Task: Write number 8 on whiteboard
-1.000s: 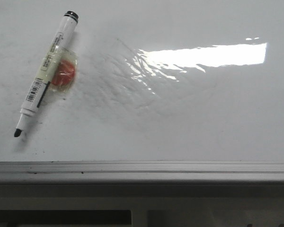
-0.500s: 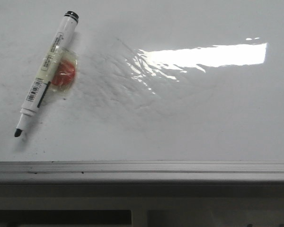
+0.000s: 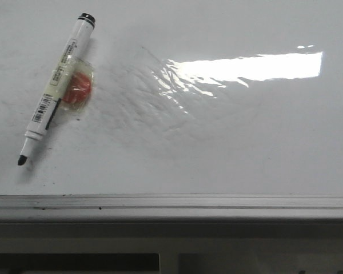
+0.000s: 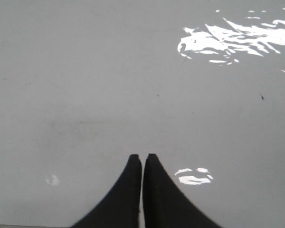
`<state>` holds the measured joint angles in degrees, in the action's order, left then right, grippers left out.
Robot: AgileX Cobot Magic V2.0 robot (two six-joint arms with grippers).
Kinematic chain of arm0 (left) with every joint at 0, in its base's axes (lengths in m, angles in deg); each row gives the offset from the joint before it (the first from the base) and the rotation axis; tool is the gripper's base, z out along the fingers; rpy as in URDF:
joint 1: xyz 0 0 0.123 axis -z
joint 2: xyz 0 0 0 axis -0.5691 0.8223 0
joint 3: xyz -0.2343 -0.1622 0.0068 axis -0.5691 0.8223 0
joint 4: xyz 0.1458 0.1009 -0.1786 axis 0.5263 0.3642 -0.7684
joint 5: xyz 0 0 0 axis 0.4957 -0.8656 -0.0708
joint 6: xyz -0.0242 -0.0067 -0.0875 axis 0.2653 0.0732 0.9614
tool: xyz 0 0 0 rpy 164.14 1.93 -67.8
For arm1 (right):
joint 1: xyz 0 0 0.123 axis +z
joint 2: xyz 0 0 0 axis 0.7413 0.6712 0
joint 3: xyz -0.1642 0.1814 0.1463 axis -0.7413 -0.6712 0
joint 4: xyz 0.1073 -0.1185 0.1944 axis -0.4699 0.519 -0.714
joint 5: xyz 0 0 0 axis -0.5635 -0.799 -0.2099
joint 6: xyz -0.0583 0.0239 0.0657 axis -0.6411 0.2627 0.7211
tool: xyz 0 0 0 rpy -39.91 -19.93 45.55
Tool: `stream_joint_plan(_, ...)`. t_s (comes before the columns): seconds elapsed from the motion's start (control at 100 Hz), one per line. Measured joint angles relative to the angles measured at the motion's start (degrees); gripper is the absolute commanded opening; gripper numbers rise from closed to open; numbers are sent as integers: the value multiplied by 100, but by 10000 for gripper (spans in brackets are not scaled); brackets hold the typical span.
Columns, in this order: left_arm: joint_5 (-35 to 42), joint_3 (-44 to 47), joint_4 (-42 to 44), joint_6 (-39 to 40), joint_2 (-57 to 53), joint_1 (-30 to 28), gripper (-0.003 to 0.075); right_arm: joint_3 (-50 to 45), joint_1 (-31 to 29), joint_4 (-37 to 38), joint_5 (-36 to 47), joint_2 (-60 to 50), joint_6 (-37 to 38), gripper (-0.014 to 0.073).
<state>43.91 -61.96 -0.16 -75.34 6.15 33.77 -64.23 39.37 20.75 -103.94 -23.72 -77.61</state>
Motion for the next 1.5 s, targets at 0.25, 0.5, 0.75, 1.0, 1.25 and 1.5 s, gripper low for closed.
stream_joint_plan(0.25, 220, 0, 26, 0, 0, 0, -20, 0, 0, 0, 768, 0, 0, -63)
stream_joint_plan(0.5, 445, 0, 26, -11, 0, 0, -20, 0, 0, -38, 1467, 0, 33, -63)
stream_joint_plan(0.75, 155, -293, 48, -11, 70, 0, -21, 352, 0, -290, 702, 57, 33, -63)
stream_joint_plan(1.0, 35, -1061, 48, -11, 906, 0, -20, 1380, 0, -1038, -272, 1106, 37, -63)
stream_joint_plan(1.25, 63, -1137, -68, -11, 1181, 0, 264, 1539, 0, -1175, -313, 1421, 37, -63)
stream_joint_plan(1.5, 970, -1113, -185, -11, 1563, 10, 420, 1539, 0, -1187, -384, 1421, 46, -63)
